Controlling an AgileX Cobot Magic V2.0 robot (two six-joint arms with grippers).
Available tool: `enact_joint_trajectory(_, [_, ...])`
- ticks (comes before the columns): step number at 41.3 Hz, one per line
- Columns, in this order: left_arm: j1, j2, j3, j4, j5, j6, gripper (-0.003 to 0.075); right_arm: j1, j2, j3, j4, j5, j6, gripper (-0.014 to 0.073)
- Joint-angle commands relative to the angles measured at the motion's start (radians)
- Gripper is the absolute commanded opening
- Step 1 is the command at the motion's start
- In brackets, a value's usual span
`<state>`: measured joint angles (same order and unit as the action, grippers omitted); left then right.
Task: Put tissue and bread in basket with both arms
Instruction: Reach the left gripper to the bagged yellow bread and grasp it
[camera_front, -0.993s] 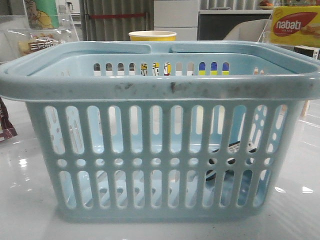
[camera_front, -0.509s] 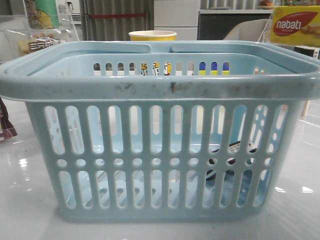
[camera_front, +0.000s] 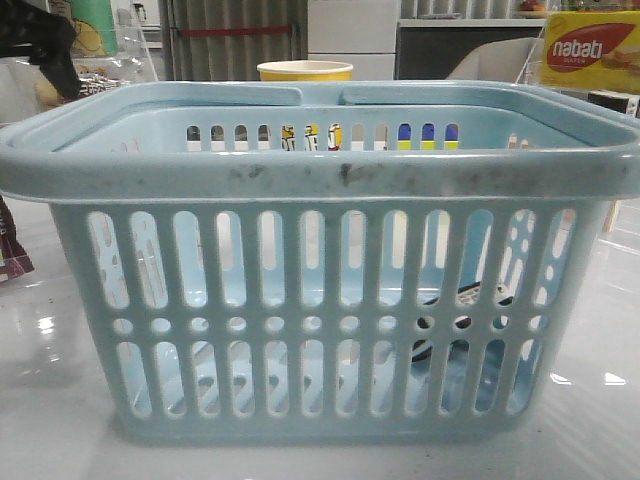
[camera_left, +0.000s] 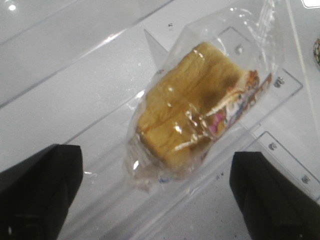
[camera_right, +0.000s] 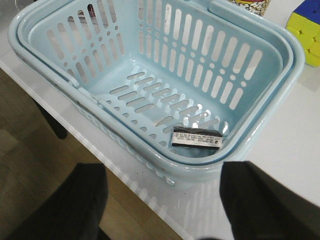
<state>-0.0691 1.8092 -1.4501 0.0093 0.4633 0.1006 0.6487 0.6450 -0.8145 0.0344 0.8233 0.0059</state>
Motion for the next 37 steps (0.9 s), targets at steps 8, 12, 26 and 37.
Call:
enact_joint_trajectory(8, [-0.006,0.014,-0.049,-0.009,-0.186,-0.001,0.0632,0.000,-0.001,-0.027,-0.010,-0.066,-0.006,0.0573])
enact_joint_trajectory(12, [-0.006,0.014,-0.049,-0.009,-0.194,-0.001,0.0561,0.000,-0.001,-0.027,-0.010,-0.066,-0.006,0.0573])
enact_joint_trajectory(26, [-0.008,-0.003,-0.049,-0.022,-0.164,-0.001,0.0237,0.000,-0.001,-0.027,-0.010,-0.066,-0.006,0.0573])
enact_joint_trajectory(37, [-0.008,-0.099,-0.050,-0.071,-0.020,-0.001,0.0092,0.000,-0.001,-0.027,-0.010,-0.066,-0.006,0.0573])
